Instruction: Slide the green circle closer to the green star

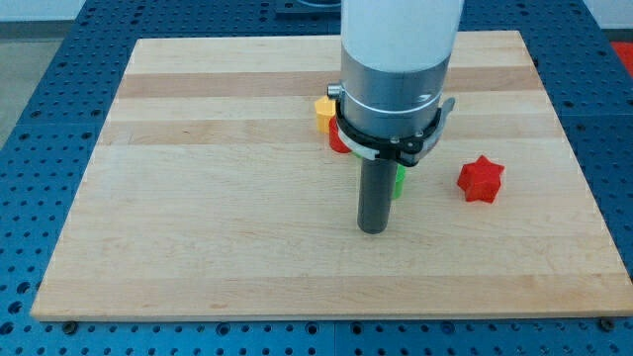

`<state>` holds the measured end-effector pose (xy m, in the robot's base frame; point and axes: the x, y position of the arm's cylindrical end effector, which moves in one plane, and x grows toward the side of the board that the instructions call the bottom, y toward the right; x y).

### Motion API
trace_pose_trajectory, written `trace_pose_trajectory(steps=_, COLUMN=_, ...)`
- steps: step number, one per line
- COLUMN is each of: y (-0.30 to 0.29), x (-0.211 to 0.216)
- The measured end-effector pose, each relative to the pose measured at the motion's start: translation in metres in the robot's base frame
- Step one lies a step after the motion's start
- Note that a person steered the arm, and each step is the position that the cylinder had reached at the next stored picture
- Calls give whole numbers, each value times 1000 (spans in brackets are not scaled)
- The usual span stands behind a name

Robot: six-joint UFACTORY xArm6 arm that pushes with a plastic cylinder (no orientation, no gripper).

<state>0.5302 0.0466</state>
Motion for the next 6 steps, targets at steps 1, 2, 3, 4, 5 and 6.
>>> trace_pose_trajectory(steps=1, y=11, x=-6)
trace_pose_trajectory(steps=2, y=13, x=-19)
trace_pose_trajectory(steps=3, y=14, x=-24)
trace_pose_trajectory(steps=4, y=18, x=-25)
trace_pose_trajectory(steps=5, y=19, x=-33)
trace_pose_trajectory(steps=6, y=19, x=-35)
